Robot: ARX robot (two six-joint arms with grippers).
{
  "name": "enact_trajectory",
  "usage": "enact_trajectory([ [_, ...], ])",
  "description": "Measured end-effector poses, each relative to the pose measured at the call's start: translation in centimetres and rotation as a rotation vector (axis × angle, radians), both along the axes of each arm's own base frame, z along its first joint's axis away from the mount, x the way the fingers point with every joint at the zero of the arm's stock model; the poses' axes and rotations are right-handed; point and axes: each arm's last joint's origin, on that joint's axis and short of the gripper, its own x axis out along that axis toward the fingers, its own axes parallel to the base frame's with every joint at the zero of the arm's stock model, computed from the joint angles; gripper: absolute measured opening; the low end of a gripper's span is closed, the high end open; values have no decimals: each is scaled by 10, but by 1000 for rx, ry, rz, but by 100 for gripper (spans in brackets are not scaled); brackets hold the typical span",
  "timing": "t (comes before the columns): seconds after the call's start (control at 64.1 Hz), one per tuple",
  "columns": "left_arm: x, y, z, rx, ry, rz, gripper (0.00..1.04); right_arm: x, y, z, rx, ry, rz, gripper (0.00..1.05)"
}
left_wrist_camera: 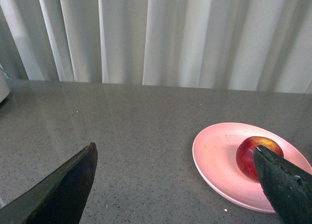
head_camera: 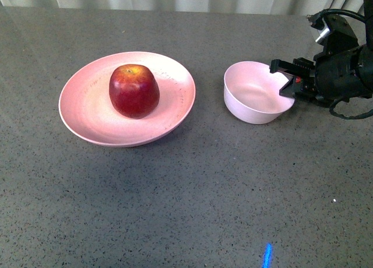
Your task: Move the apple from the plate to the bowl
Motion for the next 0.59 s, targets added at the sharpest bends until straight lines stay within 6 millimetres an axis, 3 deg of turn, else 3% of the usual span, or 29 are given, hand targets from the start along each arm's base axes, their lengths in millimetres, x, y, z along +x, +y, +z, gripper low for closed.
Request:
enact_trajectory([
  [0.109, 0, 0, 0, 0, 0, 0, 96, 0, 3, 0, 5, -2, 8, 2],
  [0.374, 0, 0, 0, 0, 0, 0, 96, -7, 1, 5, 27, -41, 14, 46],
  [0.593, 0, 0, 0, 0, 0, 0, 96, -22, -17, 48, 106, -209, -22, 79],
])
